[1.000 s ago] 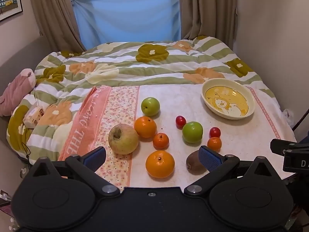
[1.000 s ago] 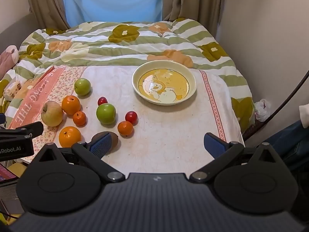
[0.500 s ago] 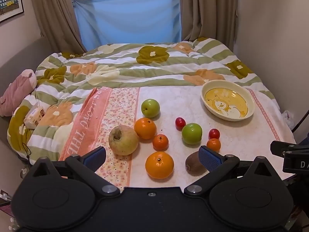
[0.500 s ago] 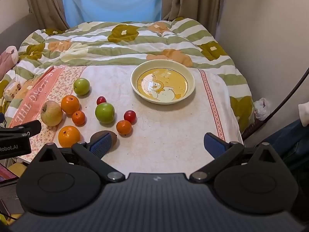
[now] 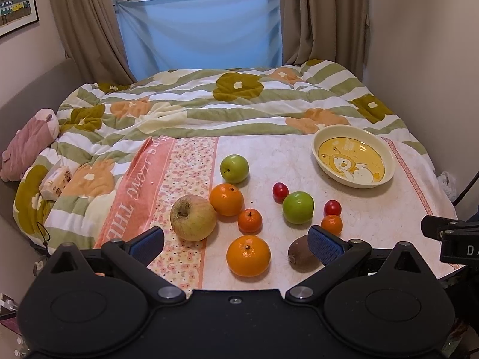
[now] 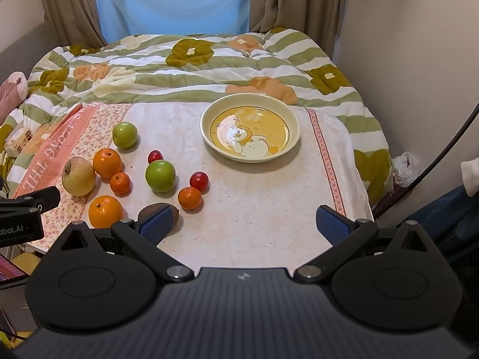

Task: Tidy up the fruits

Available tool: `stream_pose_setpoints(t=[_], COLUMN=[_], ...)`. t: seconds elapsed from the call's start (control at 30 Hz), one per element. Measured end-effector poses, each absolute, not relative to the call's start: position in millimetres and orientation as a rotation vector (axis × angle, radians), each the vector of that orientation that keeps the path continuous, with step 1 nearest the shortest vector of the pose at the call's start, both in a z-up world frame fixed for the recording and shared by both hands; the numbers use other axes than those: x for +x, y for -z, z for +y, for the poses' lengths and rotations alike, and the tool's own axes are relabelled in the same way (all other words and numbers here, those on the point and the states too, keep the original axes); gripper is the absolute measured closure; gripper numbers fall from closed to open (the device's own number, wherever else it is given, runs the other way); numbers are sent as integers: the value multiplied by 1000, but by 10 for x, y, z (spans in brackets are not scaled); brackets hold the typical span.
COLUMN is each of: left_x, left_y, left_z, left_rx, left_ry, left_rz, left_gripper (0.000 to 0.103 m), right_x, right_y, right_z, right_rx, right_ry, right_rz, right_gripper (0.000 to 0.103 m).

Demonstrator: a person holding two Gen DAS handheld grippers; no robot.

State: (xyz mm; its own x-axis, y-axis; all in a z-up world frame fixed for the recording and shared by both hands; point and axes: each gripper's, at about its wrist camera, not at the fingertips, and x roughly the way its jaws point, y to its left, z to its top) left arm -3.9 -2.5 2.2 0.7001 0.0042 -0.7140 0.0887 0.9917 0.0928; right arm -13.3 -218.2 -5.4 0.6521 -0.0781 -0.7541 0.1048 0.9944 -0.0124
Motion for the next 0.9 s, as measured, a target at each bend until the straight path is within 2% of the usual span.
stream_pose_setpoints(t=[0.9], left_x=[-58], left_y=[-25], left_z=[-105], left_rx=[131], left_ry=[59], left_rz=[789], left_gripper=[0], right_x=[-149], right_y=[33], right_z=[-2252], right_rx=[46], right_ry=[113], right_rz=[856], right_gripper=[0])
